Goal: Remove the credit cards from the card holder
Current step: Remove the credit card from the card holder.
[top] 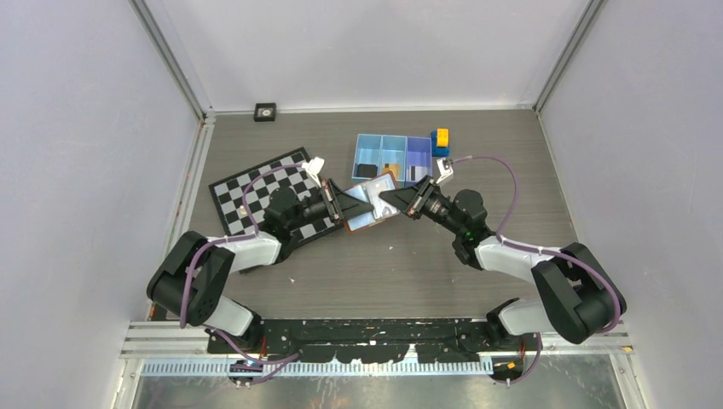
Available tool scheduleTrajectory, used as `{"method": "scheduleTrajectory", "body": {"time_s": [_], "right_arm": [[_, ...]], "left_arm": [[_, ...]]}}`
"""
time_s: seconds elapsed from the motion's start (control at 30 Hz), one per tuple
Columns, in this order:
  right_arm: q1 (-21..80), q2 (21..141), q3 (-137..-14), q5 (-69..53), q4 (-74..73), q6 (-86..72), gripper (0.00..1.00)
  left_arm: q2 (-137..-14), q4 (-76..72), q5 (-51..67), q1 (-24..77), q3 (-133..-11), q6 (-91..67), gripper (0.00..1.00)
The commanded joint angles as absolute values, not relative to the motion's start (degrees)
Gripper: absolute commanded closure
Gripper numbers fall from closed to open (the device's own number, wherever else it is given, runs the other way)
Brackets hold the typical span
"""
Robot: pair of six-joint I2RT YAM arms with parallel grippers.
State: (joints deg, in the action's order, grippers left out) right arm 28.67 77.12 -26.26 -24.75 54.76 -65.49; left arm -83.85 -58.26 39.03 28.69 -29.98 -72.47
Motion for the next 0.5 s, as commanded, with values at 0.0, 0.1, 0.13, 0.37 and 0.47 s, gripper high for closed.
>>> {"method": "scheduleTrajectory", "body": {"time_s": [0.0, 0.1, 0.13, 0.37, 0.47], "right_arm": [[30.68, 78.69, -27.22, -29.27, 58.69, -66.67, 0.99], [31.50, 79.80, -27.68, -30.31, 60.84, -67.20, 0.99], [31.74, 80.00, -27.91, -30.46, 60.83, -67.04, 0.99], [33.92, 78.73, -29.27, -29.79, 55.56, -63.20, 0.98], [34.62, 76.92, -30.06, -28.45, 50.12, -59.76, 0.96]], "left_arm": [[-86.32, -68.08, 39.56, 28.92, -30.89, -75.49, 0.78], [-88.16, -69.48, 39.86, 28.92, -31.06, -76.56, 0.72], [-88.58, -69.57, 39.94, 28.92, -31.17, -76.77, 0.71], [-87.54, -60.79, 39.09, 28.92, -31.91, -73.04, 0.70], [-86.26, -57.10, 37.93, 28.85, -31.99, -70.93, 0.88]]}}
